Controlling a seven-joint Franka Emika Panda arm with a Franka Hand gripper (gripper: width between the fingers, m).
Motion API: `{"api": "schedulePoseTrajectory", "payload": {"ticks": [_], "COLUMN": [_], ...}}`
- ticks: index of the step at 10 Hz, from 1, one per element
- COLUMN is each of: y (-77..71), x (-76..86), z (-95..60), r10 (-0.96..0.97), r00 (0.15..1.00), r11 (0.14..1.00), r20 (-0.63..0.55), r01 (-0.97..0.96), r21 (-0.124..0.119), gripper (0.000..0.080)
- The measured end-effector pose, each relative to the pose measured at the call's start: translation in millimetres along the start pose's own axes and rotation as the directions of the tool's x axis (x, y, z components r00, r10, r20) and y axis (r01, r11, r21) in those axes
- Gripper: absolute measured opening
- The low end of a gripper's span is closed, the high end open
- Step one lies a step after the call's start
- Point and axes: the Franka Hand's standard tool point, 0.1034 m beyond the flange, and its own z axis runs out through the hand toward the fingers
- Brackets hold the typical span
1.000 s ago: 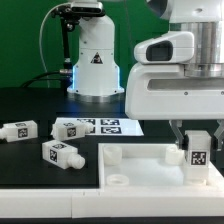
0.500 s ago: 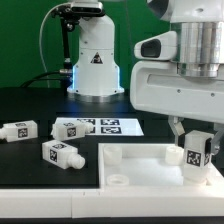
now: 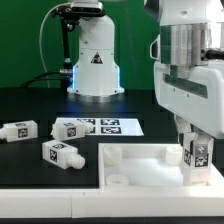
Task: Assemble square table
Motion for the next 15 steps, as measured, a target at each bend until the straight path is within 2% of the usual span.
{"api": "schedulePoseTrajectory", "payload": {"ticks": [1, 2, 3, 4, 7, 8, 9, 10, 11, 12, 13, 14, 15], "y": [2.5, 4.0, 0.3, 1.1, 7.5, 7.3, 3.3, 2.1, 2.1, 2.1, 2.2, 2.3, 2.3], "x": [-1.4, -6.4, -9.4, -11.2, -11.0, -11.1, -13.6, -14.1, -13.5, -13.6, -13.7, -13.8, -13.7], "z": [0.0, -3.5, -6.0, -6.2, -8.0, -7.5, -6.3, -5.6, -5.7, -5.5, -5.3, -5.2, -5.1], "r10": [-0.128, -0.291, -0.49, -0.68, -0.788, -0.847, -0.946, -0.969, -0.968, -0.967, -0.957, -0.937, -0.903], "r00": [0.992, 0.957, 0.872, 0.733, 0.614, 0.53, 0.324, 0.245, 0.252, 0.252, 0.289, 0.35, 0.429], "r11": [0.991, 0.954, 0.87, 0.732, 0.613, 0.529, 0.323, 0.244, 0.252, 0.252, 0.288, 0.35, 0.428], "r20": [-0.001, 0.011, 0.018, 0.028, 0.036, 0.037, 0.019, 0.016, 0.015, 0.015, 0.015, 0.013, 0.01], "r01": [0.128, 0.291, 0.49, 0.68, 0.789, 0.848, 0.946, 0.969, 0.967, 0.967, 0.957, 0.936, 0.903], "r21": [-0.024, -0.067, -0.055, -0.039, -0.036, -0.035, -0.034, -0.03, -0.031, -0.031, -0.031, -0.032, -0.033], "gripper": [0.0295, 0.0514, 0.0514, 0.0625, 0.0648, 0.0648, 0.0649, 0.0649, 0.0649, 0.0511, 0.0511, 0.0311, 0.0284]}}
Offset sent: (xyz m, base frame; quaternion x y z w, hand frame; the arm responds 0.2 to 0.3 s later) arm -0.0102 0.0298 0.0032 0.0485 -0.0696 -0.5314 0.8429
